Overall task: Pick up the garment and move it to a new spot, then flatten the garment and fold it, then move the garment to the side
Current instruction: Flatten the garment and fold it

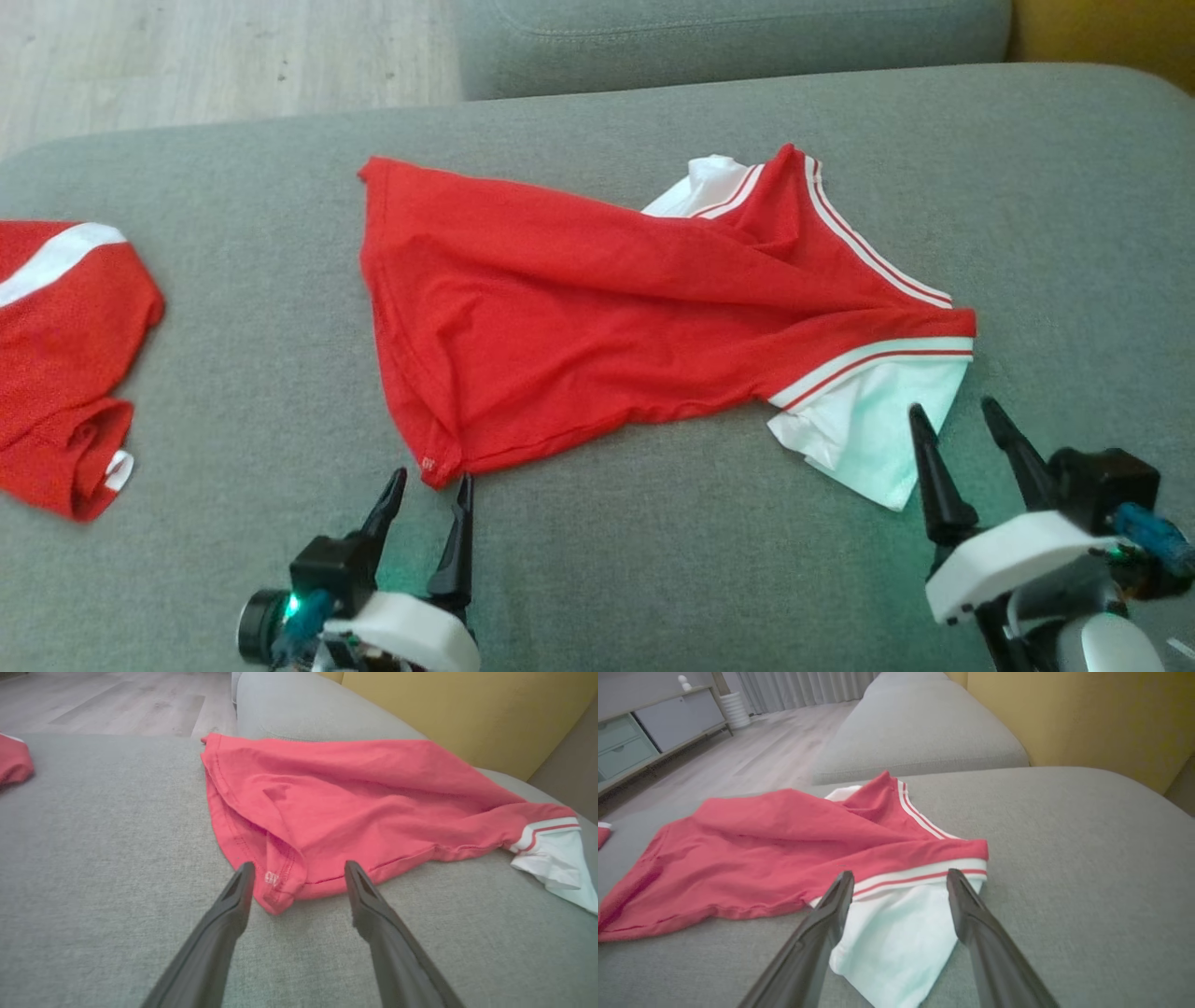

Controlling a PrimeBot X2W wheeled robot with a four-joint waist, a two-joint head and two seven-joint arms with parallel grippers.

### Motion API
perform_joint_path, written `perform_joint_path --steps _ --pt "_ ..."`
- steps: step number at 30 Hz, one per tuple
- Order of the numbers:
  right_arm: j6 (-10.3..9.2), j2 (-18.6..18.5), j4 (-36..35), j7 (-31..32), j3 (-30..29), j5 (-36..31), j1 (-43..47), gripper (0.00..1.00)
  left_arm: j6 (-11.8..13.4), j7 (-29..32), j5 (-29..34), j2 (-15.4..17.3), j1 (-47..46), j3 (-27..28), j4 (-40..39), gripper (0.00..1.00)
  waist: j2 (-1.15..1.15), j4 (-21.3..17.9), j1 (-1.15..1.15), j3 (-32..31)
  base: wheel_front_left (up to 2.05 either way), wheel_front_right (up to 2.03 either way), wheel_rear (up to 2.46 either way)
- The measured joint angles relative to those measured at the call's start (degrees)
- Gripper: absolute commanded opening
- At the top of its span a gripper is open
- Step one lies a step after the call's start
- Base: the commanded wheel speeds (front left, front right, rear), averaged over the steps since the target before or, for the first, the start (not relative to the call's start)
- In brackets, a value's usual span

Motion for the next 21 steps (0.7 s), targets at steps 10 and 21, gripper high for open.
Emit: perform_joint_path --steps 10,21 --pt "0.0 0.05 7.48 1.07 -1.97 2.14 -0.05 1.0 1.85 0.87 -0.03 -1.16 -5.59 -0.16 12.29 1.0 0.0 -1.75 0.0 1.28 0.0 0.0 0.0" --pt "0.0 0.08 10.87 1.6 -0.76 2.89 -1.25 1.0 1.43 -2.7 -4.37 -2.5 -11.18 1.86 18.52 0.87 0.0 -1.49 0.0 2.85 0.0 0.0 0.0"
